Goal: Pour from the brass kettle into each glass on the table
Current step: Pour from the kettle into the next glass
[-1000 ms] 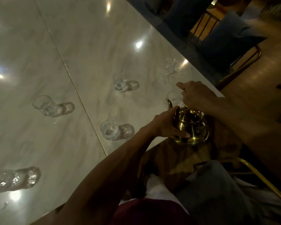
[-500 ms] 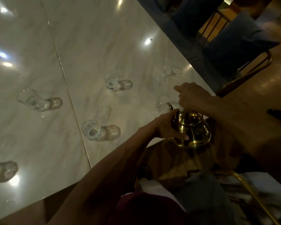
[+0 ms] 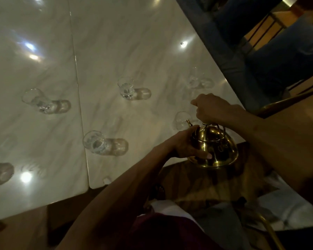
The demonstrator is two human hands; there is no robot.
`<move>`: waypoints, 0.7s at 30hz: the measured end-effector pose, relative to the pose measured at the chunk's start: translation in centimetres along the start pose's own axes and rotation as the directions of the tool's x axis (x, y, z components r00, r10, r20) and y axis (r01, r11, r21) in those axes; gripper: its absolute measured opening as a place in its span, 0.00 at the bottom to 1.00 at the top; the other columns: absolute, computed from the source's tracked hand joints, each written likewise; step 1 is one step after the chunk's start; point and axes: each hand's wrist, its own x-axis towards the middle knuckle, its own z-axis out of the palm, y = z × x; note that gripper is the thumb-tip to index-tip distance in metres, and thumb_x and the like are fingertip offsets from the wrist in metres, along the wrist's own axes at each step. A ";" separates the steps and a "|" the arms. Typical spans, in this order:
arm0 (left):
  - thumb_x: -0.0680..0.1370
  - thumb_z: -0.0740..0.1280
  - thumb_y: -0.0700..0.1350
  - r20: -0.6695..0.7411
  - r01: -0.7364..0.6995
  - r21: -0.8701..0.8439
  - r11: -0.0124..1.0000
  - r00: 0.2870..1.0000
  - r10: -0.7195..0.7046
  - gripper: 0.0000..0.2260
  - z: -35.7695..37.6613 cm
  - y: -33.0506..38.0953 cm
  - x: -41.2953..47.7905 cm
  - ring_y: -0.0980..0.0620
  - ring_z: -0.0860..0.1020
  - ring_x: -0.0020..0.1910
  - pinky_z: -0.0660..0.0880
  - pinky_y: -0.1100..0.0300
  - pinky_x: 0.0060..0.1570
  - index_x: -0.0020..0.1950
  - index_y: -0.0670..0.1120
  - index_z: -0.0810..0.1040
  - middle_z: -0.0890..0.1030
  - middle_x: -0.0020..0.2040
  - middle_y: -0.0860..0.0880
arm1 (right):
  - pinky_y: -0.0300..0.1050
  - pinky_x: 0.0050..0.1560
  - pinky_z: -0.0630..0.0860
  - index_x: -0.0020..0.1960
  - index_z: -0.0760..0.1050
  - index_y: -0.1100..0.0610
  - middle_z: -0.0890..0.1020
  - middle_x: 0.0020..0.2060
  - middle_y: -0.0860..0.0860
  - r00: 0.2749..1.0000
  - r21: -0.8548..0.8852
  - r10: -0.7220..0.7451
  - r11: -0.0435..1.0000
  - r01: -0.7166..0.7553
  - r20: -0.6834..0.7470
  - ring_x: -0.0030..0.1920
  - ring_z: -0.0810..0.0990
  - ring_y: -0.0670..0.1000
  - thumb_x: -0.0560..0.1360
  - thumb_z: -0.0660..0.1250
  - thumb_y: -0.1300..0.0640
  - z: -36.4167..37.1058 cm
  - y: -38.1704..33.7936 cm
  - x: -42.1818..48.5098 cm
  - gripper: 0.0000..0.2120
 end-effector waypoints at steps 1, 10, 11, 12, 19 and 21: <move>0.71 0.83 0.49 -0.006 -0.001 -0.013 1.000 1.000 0.001 0.43 0.0 0.1 0.0 0.48 0.72 0.74 0.70 0.54 0.69 0.81 0.51 0.65 0.74 0.76 0.49 | 0.49 0.55 0.73 0.72 0.67 0.56 0.73 0.67 0.57 1.000 -0.005 -0.007 1.000 0.007 0.004 0.61 0.75 0.58 0.77 0.63 0.57 -0.1 0.1 0.2 0.24; 0.74 0.81 0.46 -0.032 -0.034 -0.058 0.998 0.999 0.032 0.37 0.3 0.6 0.4 0.57 0.69 0.66 0.67 0.60 0.60 0.79 0.50 0.67 0.75 0.75 0.49 | 0.49 0.54 0.77 0.71 0.68 0.57 0.75 0.64 0.58 1.000 0.024 -0.023 0.999 0.023 0.016 0.57 0.78 0.57 0.76 0.64 0.60 -0.2 0.4 0.7 0.23; 0.74 0.81 0.46 -0.028 -0.032 -0.063 0.997 0.999 0.031 0.38 0.3 0.5 0.4 0.57 0.69 0.66 0.67 0.59 0.61 0.79 0.50 0.67 0.74 0.75 0.49 | 0.50 0.55 0.76 0.71 0.68 0.56 0.75 0.66 0.57 0.999 0.025 -0.027 0.999 0.027 0.020 0.59 0.77 0.57 0.76 0.64 0.60 -0.2 0.4 0.7 0.24; 0.74 0.81 0.46 -0.026 -0.029 -0.071 0.997 0.999 0.028 0.38 0.3 0.5 0.5 0.56 0.69 0.66 0.67 0.59 0.62 0.80 0.50 0.67 0.74 0.75 0.49 | 0.50 0.56 0.75 0.72 0.67 0.56 0.74 0.67 0.57 0.999 0.028 -0.033 0.999 0.032 0.025 0.61 0.76 0.58 0.76 0.64 0.60 -0.2 0.4 0.8 0.24; 0.73 0.81 0.47 -0.040 -0.025 -0.078 0.997 0.999 0.022 0.39 0.3 0.6 0.9 0.55 0.69 0.68 0.69 0.56 0.65 0.80 0.51 0.66 0.74 0.76 0.49 | 0.50 0.56 0.75 0.71 0.68 0.56 0.74 0.66 0.57 0.998 0.008 -0.051 0.999 0.050 0.038 0.60 0.77 0.58 0.75 0.63 0.61 -0.5 0.5 1.2 0.24; 0.73 0.81 0.48 -0.046 -0.024 -0.071 0.997 0.999 0.021 0.39 0.3 0.6 0.9 0.55 0.70 0.68 0.69 0.56 0.65 0.80 0.51 0.67 0.74 0.75 0.49 | 0.51 0.56 0.76 0.70 0.69 0.56 0.75 0.65 0.57 0.998 -0.003 -0.060 0.998 0.060 0.034 0.60 0.77 0.58 0.75 0.64 0.60 -0.5 0.5 1.4 0.23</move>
